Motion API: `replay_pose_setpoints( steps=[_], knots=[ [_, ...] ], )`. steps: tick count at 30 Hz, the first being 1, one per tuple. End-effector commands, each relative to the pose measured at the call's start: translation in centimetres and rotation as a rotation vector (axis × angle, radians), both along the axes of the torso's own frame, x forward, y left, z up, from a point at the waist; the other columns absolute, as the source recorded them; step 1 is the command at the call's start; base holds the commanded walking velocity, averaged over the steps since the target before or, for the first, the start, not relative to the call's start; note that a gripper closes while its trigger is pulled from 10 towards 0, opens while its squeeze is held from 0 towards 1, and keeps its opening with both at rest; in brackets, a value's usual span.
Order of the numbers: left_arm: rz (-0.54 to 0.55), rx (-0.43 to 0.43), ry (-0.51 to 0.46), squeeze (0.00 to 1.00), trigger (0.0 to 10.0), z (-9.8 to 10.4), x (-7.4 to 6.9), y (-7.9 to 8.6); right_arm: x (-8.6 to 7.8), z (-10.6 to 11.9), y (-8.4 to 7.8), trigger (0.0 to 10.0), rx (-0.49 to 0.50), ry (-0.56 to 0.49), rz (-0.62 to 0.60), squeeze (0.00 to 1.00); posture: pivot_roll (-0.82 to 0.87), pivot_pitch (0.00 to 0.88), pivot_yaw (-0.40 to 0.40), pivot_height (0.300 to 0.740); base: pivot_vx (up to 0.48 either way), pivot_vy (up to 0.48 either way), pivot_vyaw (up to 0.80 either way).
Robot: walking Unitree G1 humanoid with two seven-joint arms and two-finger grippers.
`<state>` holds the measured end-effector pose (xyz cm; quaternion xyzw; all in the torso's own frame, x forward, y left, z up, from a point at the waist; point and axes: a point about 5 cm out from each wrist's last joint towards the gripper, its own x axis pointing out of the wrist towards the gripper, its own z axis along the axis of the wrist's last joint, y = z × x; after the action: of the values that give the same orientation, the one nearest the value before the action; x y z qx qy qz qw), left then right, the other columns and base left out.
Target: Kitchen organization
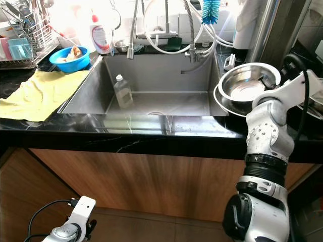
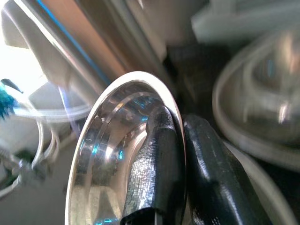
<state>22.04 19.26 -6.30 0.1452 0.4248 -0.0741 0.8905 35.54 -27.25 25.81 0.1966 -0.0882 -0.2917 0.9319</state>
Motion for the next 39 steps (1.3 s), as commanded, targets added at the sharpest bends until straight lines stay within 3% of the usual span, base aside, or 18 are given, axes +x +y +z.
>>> replay_pose_setpoints(
  steps=[1, 3, 4, 5, 6, 9, 14, 15, 21, 24, 28, 39],
  knots=[
    [0.003, 0.014, 0.011, 0.0, 10.0, -0.1, -0.2, 0.4, 0.0, 1.4, 0.7, 0.0, -0.071, -0.04, 0.004, 0.0, -0.12, 0.0, 0.093, 0.74, 0.0, 0.0, 0.0],
    [0.004, 0.014, 0.009, 0.0, 10.0, 0.0, -0.1, 0.4, 0.1, 2.0, 1.0, 0.0, -0.117, -0.058, 0.018, 0.0, -0.13, 0.0, 0.092, 0.74, 0.0, 0.0, 0.0],
    [0.004, 0.015, 0.006, 0.0, 10.0, 0.0, -0.1, 0.4, 0.5, 2.9, 1.9, 1.8, -0.176, -0.093, 0.084, 0.0, -0.13, 0.0, 0.092, 0.74, 0.0, 0.0, 0.0],
    [0.005, 0.015, 0.005, 0.0, 10.0, 0.0, -0.1, 0.4, 0.8, 3.4, 2.7, 4.9, -0.227, -0.106, 0.138, 0.0, -0.13, 0.0, 0.092, 0.74, 0.0, 0.0, 0.0],
    [0.005, 0.015, 0.005, 0.0, 10.0, 0.0, -0.1, 0.4, 1.2, 3.4, 3.5, 10.0, -0.271, -0.084, 0.192, 0.0, -0.13, 0.0, 0.092, 0.74, 0.0, 0.0, 0.0],
    [0.007, 0.015, 0.003, 0.0, 10.0, 0.0, -0.1, 0.4, 2.2, 3.2, 6.0, 10.0, -0.355, -0.06, 0.38, 0.0, -0.13, 0.0, 0.09, 0.74, 0.0, 0.0, 0.0],
    [0.01, 0.016, 0.003, 0.0, 10.0, 0.0, -0.1, 0.3, 2.8, 2.1, 8.1, 10.0, -0.463, 0.006, 0.521, 0.0, -0.13, 0.0, 0.088, 0.74, 0.0, 0.0, 0.0],
    [0.011, 0.017, 0.004, 0.0, 10.0, -0.1, -0.1, 0.4, 3.0, 1.8, 9.2, 10.0, -0.485, 0.008, 0.599, 0.0, -0.13, 0.0, 0.088, 0.74, 0.0, 0.0, 0.0],
    [0.014, 0.017, 0.005, 0.0, 10.0, -0.1, -0.2, 0.4, 3.9, -0.3, 11.2, 10.0, -0.575, 0.1, 0.743, 0.0, -0.12, 0.0, 0.084, 0.74, 0.0, 0.0, 0.0],
    [0.016, 0.017, 0.006, 0.0, 10.0, -0.1, -0.3, 0.4, 4.4, -0.9, 11.1, 10.0, -0.592, 0.152, 0.74, 0.0, -0.12, 0.0, 0.08, 0.74, 0.0, 0.0, 0.0],
    [0.02, 0.015, 0.008, 0.0, 10.0, -0.2, -0.4, 0.4, 4.7, -1.4, 9.8, 10.0, -0.586, 0.218, 0.66, 0.0, -0.12, 0.0, 0.078, 0.74, 0.0, 0.0, 0.0],
    [0.017, 0.015, 0.011, 0.0, 10.0, -0.2, -0.5, 0.4, 4.9, -2.1, 8.3, 10.0, -0.566, 0.273, 0.583, 0.0, -0.12, 0.0, 0.079, 0.74, 0.0, 0.0, 0.0]
  ],
)
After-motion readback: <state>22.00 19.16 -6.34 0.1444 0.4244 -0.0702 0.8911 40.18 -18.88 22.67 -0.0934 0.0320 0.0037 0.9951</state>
